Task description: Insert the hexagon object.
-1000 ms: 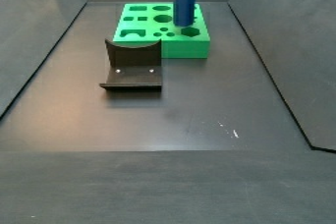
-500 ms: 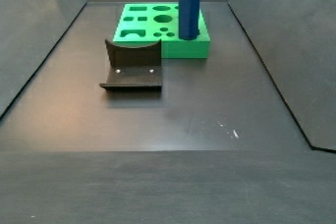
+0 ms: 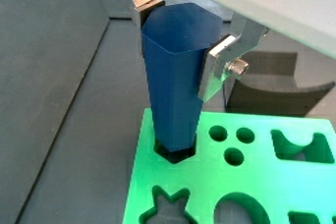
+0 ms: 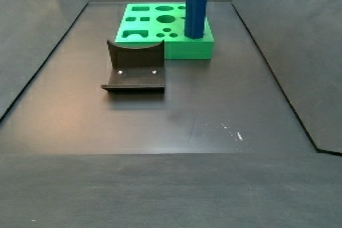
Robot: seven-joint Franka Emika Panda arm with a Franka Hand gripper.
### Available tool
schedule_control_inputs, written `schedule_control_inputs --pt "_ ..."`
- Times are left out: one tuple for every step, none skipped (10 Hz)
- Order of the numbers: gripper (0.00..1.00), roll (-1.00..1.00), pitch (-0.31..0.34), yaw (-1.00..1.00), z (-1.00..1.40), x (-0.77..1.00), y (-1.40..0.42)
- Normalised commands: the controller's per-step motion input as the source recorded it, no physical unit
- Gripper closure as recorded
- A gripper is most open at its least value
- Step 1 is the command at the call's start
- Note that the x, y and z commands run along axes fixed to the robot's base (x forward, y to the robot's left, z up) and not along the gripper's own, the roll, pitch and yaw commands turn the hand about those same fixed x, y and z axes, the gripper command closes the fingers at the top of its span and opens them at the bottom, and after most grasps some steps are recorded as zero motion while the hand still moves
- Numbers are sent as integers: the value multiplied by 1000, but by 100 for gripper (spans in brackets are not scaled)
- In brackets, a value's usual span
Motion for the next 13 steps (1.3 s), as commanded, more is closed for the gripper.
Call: schedule_control_inputs --pt "100 -136 -87 -40 -423 146 0" --pt "100 -101 -149 343 -414 0 0" --pt "100 -4 -160 811 -289 -60 -180" --pt "100 3 -133 957 -240 -23 -134" --pt "100 0 -137 986 -249 -49 -143" --pt "100 6 -106 803 -286 0 -123" --pt "100 23 -146 426 -454 0 0" --pt "100 0 -189 246 -634 0 3" --pt "100 0 -94 17 -691 97 0" --pt "100 0 -4 0 -551 154 0" --pt "100 0 0 0 -300 89 0" --pt "100 -107 0 0 -51 0 14" --pt "100 4 0 0 0 0 0"
